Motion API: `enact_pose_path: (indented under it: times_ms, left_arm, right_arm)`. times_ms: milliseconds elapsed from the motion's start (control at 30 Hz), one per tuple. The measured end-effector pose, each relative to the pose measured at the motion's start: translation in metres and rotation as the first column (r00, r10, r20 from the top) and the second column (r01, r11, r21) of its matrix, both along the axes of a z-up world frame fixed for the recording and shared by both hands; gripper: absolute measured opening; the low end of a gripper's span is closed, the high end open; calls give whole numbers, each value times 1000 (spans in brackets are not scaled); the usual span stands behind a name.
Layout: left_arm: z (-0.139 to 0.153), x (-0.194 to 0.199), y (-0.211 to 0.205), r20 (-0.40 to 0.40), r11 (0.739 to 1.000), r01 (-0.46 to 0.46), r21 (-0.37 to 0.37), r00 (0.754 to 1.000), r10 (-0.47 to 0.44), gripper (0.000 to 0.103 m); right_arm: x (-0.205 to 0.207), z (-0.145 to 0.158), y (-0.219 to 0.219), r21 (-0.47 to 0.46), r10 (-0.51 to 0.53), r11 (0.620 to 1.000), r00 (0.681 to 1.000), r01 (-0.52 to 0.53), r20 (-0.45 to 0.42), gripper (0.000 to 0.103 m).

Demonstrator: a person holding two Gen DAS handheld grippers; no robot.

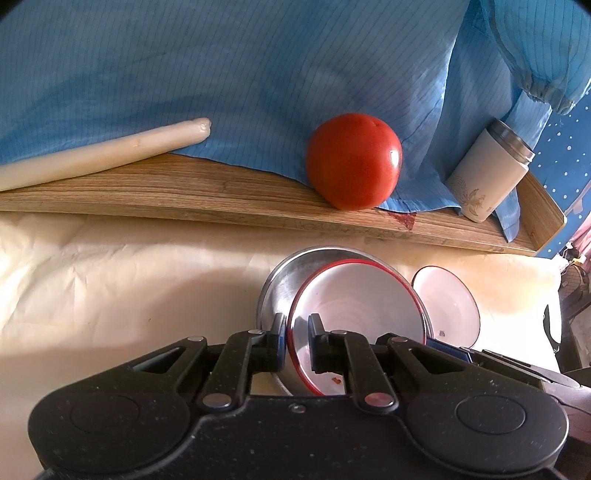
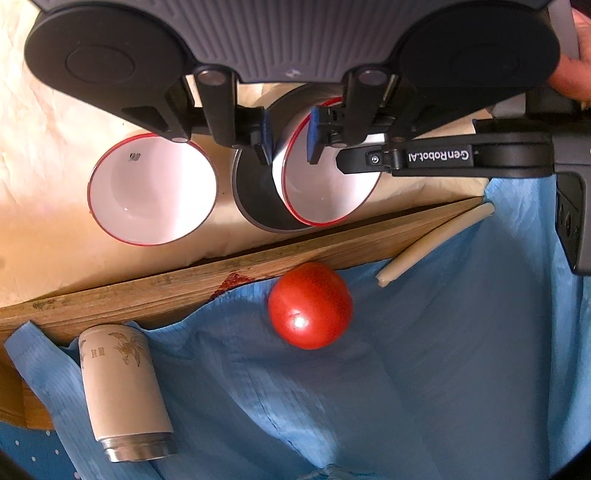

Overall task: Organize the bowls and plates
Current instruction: 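Lower the held white bowl into the steel bowl with both grippers, then open both grippers to release the white bowl inside the steel bowl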

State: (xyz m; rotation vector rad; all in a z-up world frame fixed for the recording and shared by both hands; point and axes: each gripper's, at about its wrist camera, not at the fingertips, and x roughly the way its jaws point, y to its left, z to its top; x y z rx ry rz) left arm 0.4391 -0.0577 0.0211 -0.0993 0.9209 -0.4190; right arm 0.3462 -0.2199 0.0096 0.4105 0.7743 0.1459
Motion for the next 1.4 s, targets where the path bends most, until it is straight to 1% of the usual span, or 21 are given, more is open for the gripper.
enact_pose_path:
  times_ms: [67,200,367,433,533,600,700,867,1000,1033,1100,1167,1233,1267,1333,1367,1400]
  left_arm:
    - [0,0,0,0,1000,0,2,1000,0,12]
    - [1,-1,-1,4,1000,0,8,1000,0,17]
    - [1,-2,-1,3,1000,-1,13,1000,1,18]
    - [1,-2,-1,5,1000,-1,14,1000,1,18]
    - [1,-2,0,3,1000,-4,14,1000,4,18]
    - [1,-1,-1,1,1000,-6,13,1000,6,19]
    - [1,-1,0,-1,1000,-9,10,1000,9,20]
    - [1,-1,0,-6,1000,-12,5,1000,12,20]
    - [0,-1,0,-13,1000,-15,-1,1000,15,21]
    - [1,-1,1,-15,1000,-15,-6,1000,15,23]
    - [1,-2,1,-16,1000,-20,-15,1000,19,27]
    - [3,-5,0,-12,1000,-21,-15,1000,21,30]
    - [6,-7,-2,-4,1000,-22,-15,1000,22,40]
    - [8,-9,-4,0,1000,-22,-17,1000,22,43]
    - [11,-12,-7,8,1000,-20,-18,1000,20,56]
    - [13,-13,-10,16,1000,-18,-18,1000,18,59]
    - [15,-15,-13,27,1000,-14,-19,1000,15,66]
  right_arm:
    - [0,0,1,-4,3,1000,1000,-3,3,25]
    - [-1,0,3,-14,9,1000,1000,-9,7,27]
    - [-1,1,6,-23,15,1000,1000,-15,7,30]
    - [-1,1,7,-26,20,999,1000,-20,8,32]
    - [-1,3,11,-40,31,999,999,-31,11,39]
    - [-1,4,14,-60,40,997,999,-39,17,46]
    - [-3,8,20,-104,48,994,998,-45,30,52]
    - [-6,11,23,-143,54,989,997,-47,49,58]
    - [-10,14,24,-155,62,987,996,-52,61,61]
    - [-13,15,24,-159,63,986,996,-51,69,63]
    - [-19,17,22,-167,52,985,995,-37,85,76]
    - [-26,20,18,-180,35,984,994,-16,106,79]
    - [-33,22,11,-182,19,983,993,3,115,82]
    - [-37,23,6,-178,9,984,992,13,123,86]
    - [-43,25,-3,-169,-14,985,990,37,138,91]
    - [-47,26,-9,-166,-28,985,989,53,146,94]
    - [-51,26,-15,-166,-43,984,988,68,151,95]
